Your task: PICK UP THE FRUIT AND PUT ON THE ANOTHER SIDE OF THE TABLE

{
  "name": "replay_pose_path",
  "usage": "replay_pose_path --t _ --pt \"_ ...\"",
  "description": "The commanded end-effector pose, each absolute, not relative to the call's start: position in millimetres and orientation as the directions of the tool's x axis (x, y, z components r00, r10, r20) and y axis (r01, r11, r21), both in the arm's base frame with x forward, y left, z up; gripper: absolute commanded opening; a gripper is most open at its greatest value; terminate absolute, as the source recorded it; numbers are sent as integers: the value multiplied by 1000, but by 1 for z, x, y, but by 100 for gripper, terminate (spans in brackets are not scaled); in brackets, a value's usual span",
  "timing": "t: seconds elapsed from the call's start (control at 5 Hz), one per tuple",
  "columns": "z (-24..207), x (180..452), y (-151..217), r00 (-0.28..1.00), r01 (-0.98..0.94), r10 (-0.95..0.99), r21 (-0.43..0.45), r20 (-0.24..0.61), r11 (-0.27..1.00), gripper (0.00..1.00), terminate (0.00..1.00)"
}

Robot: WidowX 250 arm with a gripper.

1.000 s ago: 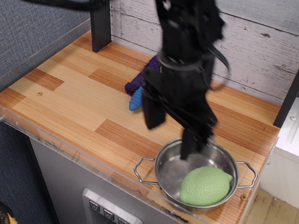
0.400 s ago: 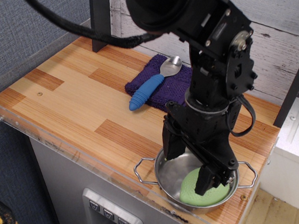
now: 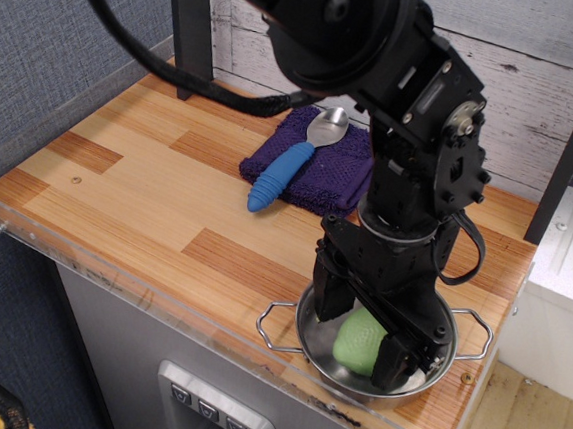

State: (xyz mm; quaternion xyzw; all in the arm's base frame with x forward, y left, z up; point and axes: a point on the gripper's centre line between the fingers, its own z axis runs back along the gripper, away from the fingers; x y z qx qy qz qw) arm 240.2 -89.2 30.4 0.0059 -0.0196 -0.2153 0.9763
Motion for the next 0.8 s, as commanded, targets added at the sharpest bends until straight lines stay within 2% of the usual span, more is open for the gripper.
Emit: replay_pose_path --t 0.0,0.2,0.4,0.6 --pt "30 241 -83 912 406 -407 27 54 913 100 0" --pt "34 238 -82 914 399 -399 24 68 917 0 0" --pt "42 235 -79 917 388 -388 15 87 921 0 0" --pt "60 236 -75 906 408 -405 2 122 913 0 0"
